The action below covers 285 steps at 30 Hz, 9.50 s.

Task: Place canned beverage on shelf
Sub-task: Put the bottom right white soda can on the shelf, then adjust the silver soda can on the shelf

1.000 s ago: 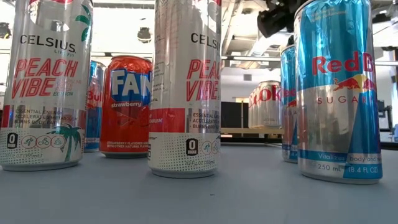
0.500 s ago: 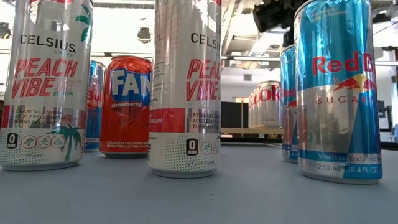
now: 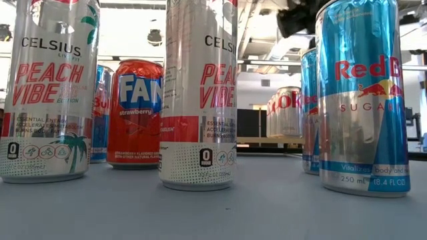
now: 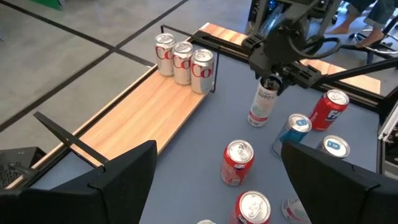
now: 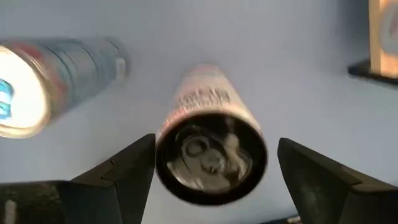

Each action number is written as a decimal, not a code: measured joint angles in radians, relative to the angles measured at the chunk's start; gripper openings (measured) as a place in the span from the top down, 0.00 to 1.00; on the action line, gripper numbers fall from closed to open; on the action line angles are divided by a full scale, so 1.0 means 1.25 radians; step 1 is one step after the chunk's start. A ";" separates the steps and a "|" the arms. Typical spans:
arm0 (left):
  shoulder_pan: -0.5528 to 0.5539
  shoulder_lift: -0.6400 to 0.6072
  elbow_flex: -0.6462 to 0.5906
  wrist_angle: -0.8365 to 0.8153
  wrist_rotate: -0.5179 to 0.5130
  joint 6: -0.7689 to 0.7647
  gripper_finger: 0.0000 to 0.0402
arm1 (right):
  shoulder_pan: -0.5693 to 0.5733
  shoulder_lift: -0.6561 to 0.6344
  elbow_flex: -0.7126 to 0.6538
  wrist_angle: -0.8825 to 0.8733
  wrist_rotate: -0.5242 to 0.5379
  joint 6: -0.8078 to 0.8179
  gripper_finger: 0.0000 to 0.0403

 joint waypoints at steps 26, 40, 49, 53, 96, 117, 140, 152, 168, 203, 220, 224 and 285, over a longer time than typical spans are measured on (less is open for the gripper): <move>0.000 0.000 0.000 0.000 0.002 -0.017 0.17 | 0.009 -0.029 -0.134 0.136 0.007 0.032 0.23; 0.000 0.000 0.000 0.000 0.007 -0.019 0.17 | 0.009 -0.034 -0.133 0.125 0.007 0.030 0.44; 0.000 0.000 0.000 0.000 0.007 -0.019 0.17 | -0.002 -0.057 -0.062 0.003 0.010 0.005 0.44; 0.000 0.000 0.000 0.000 0.007 -0.019 0.17 | -0.021 -0.057 0.017 -0.030 0.010 -0.023 0.44; 0.152 0.000 0.000 0.003 -0.014 0.023 0.17 | -0.532 0.456 0.744 -0.122 0.125 -0.481 0.44; 0.231 0.000 0.000 0.003 -0.014 0.022 0.17 | -0.529 0.461 0.747 -0.103 0.024 -0.174 0.44; 0.235 -0.007 0.000 0.001 -0.018 0.035 0.17 | -0.566 0.469 0.746 -0.104 0.053 0.111 0.44; 0.236 -0.014 0.000 -0.008 -0.023 0.035 0.17 | -0.602 0.469 0.746 -0.119 0.046 0.088 0.43; 0.269 -0.020 0.000 -0.018 -0.018 0.035 0.17 | -0.617 0.505 0.744 -0.118 0.021 0.041 0.43; 0.282 -0.027 0.000 -0.025 -0.026 0.066 0.17 | -0.611 0.518 0.747 -0.057 0.010 -0.063 0.34; 0.282 -0.027 0.000 -0.025 -0.035 0.071 0.17 | -0.606 0.521 0.747 -0.063 0.001 -0.081 0.15; 0.283 -0.027 0.000 -0.025 -0.035 0.071 0.17 | -0.606 0.521 0.747 -0.061 0.003 -0.093 0.15; 0.283 -0.027 0.000 -0.013 -0.047 0.057 0.17 | -0.854 -0.192 -0.178 0.432 -0.016 0.133 1.00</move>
